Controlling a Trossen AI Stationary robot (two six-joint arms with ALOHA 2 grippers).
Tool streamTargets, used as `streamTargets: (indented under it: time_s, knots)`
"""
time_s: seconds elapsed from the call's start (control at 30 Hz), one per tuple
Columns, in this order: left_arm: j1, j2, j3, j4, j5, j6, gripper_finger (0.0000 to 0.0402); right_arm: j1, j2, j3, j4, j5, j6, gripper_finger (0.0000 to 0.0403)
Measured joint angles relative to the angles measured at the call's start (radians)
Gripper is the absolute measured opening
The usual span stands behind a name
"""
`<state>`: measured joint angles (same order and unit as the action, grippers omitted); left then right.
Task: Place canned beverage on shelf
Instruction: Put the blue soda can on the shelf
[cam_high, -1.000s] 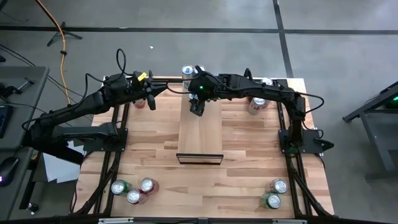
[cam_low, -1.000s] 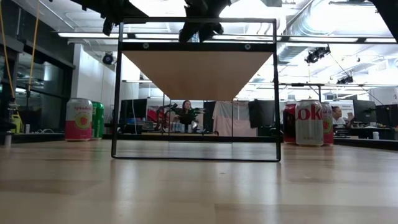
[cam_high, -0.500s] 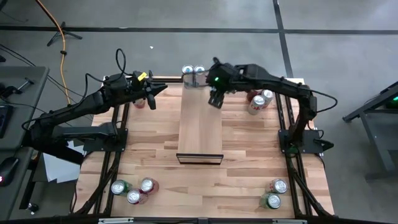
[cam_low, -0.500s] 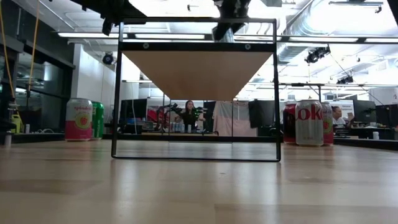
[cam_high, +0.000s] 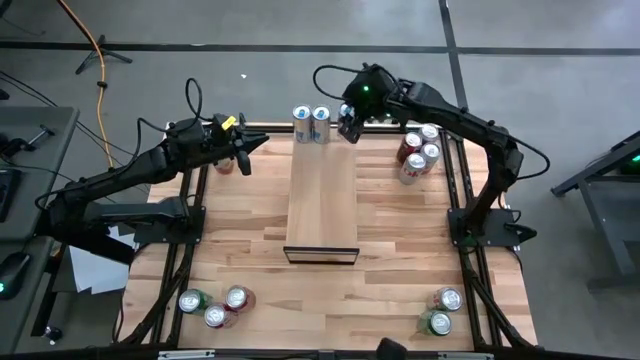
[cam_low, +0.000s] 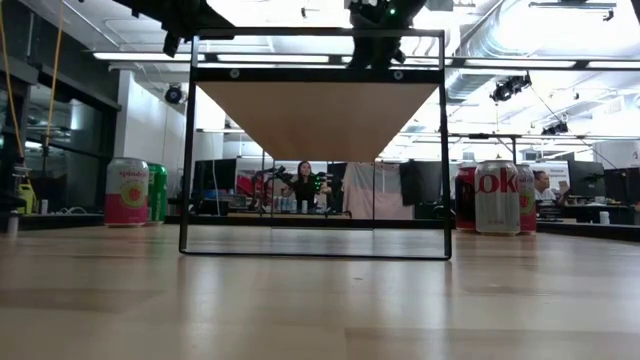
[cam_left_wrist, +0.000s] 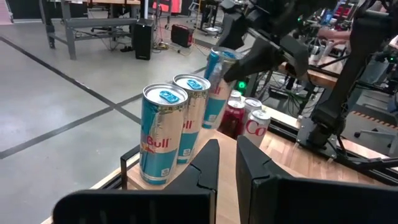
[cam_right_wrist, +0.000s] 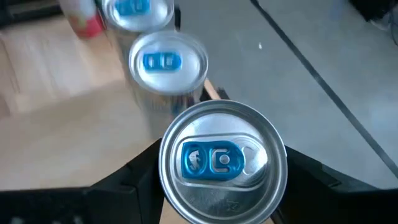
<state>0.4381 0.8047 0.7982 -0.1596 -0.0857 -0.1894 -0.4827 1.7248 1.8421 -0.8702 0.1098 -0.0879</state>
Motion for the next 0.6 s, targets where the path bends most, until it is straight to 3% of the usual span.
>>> streamTargets:
  time_s: [0.6]
  knots:
    - [0.000,0.000,0.000,0.007,-0.033,-0.019,0.0000,-0.035,0.014,-0.058,0.068,-0.038,-0.010,0.0222]
